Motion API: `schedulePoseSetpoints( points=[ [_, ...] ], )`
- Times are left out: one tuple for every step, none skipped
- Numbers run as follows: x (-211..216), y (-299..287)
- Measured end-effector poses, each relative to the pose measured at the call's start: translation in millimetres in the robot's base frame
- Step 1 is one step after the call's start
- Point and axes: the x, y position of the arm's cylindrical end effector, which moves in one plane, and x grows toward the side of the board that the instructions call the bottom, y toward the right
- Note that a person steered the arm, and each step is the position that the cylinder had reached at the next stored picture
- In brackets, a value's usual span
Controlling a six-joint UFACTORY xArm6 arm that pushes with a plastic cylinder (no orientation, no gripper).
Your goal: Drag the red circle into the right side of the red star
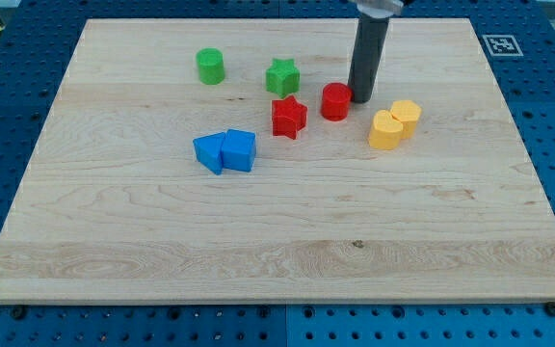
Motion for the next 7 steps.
schedulePoseSetpoints(
  points=[
    [25.0,-0.9],
    [37.3,-0.9],
    [37.3,-1.0],
    [23.1,5.8],
    [-1.2,16.0],
    [-4.0,14.7],
    [5.8,1.3]
  ],
)
